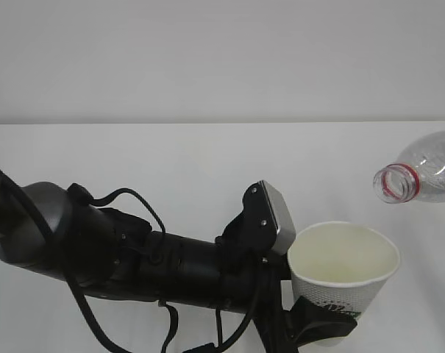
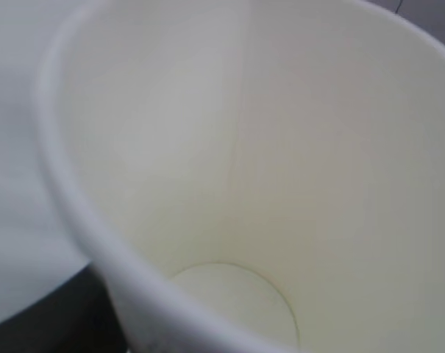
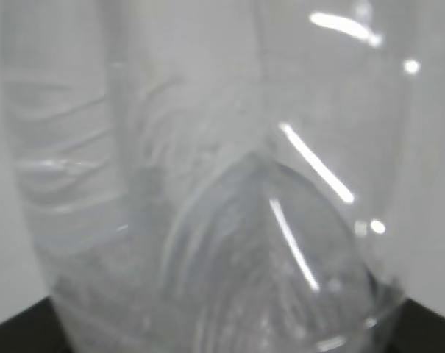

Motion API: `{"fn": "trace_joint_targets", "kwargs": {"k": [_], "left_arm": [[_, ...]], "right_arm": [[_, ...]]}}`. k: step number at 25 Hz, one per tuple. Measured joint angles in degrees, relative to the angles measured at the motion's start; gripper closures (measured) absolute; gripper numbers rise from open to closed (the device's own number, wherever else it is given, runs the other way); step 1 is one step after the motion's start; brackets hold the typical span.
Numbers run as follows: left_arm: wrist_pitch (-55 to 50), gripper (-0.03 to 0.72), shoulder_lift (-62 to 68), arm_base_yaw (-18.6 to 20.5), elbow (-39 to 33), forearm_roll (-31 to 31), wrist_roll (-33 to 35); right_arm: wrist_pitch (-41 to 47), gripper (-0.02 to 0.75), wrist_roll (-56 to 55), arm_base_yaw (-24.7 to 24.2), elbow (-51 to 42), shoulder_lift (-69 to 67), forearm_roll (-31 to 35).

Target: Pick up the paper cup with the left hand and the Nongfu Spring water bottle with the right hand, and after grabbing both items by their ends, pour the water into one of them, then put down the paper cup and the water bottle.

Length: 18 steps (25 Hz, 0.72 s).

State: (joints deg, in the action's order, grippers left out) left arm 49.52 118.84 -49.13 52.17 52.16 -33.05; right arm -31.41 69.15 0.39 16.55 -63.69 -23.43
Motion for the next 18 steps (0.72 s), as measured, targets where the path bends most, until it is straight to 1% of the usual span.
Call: {"fn": "trace_joint_targets", "kwargs": {"k": [18], "left_arm": [[0.36,0.171,0.00,0.00,0.00,0.00,0.00]], "right_arm": [[-1.07,0.269,3.56,0.00,0.00,0.00,2.25]]}}
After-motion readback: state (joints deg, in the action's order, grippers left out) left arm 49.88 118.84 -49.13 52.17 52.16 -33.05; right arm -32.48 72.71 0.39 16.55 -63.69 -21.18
